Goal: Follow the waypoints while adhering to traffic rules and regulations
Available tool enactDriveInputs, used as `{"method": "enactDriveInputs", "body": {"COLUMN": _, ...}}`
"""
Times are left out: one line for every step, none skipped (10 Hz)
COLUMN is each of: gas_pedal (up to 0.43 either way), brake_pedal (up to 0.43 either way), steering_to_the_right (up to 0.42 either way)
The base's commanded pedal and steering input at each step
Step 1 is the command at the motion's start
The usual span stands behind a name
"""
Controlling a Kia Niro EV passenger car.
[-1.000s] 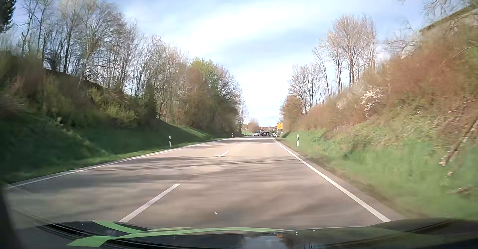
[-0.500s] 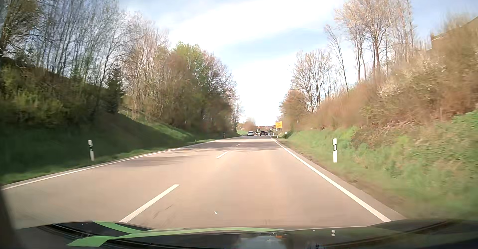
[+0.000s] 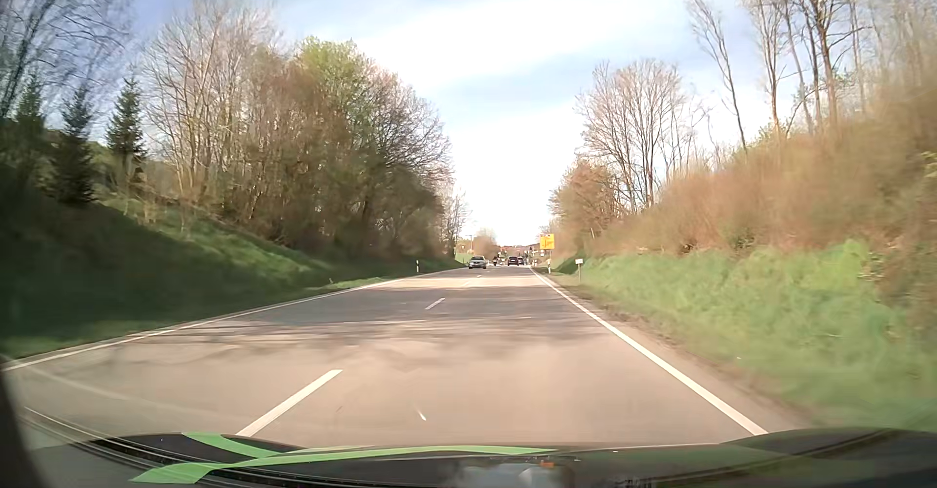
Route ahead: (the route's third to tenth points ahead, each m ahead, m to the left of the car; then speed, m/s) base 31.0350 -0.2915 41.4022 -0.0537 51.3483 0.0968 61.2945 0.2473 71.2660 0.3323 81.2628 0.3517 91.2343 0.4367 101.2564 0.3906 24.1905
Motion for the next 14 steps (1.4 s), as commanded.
{"method": "enactDriveInputs", "body": {"gas_pedal": 0.039, "brake_pedal": 0.0, "steering_to_the_right": 0.002}}
{"method": "enactDriveInputs", "body": {"gas_pedal": 0.039, "brake_pedal": 0.0, "steering_to_the_right": 0.002}}
{"method": "enactDriveInputs", "body": {"gas_pedal": 0.039, "brake_pedal": 0.0, "steering_to_the_right": 0.002}}
{"method": "enactDriveInputs", "body": {"gas_pedal": 0.039, "brake_pedal": 0.0, "steering_to_the_right": 0.002}}
{"method": "enactDriveInputs", "body": {"gas_pedal": 0.047, "brake_pedal": 0.0, "steering_to_the_right": 0.002}}
{"method": "enactDriveInputs", "body": {"gas_pedal": 0.047, "brake_pedal": 0.0, "steering_to_the_right": 0.002}}
{"method": "enactDriveInputs", "body": {"gas_pedal": 0.067, "brake_pedal": 0.0, "steering_to_the_right": 0.002}}
{"method": "enactDriveInputs", "body": {"gas_pedal": 0.087, "brake_pedal": 0.0, "steering_to_the_right": 0.002}}
{"method": "enactDriveInputs", "body": {"gas_pedal": 0.098, "brake_pedal": 0.0, "steering_to_the_right": 0.002}}
{"method": "enactDriveInputs", "body": {"gas_pedal": 0.11, "brake_pedal": 0.0, "steering_to_the_right": 0.002}}
{"method": "enactDriveInputs", "body": {"gas_pedal": 0.11, "brake_pedal": 0.0, "steering_to_the_right": 0.002}}
{"method": "enactDriveInputs", "body": {"gas_pedal": 0.118, "brake_pedal": 0.0, "steering_to_the_right": 0.002}}
{"method": "enactDriveInputs", "body": {"gas_pedal": 0.13, "brake_pedal": 0.0, "steering_to_the_right": 0.002}}
{"method": "enactDriveInputs", "body": {"gas_pedal": 0.13, "brake_pedal": 0.0, "steering_to_the_right": 0.002}}
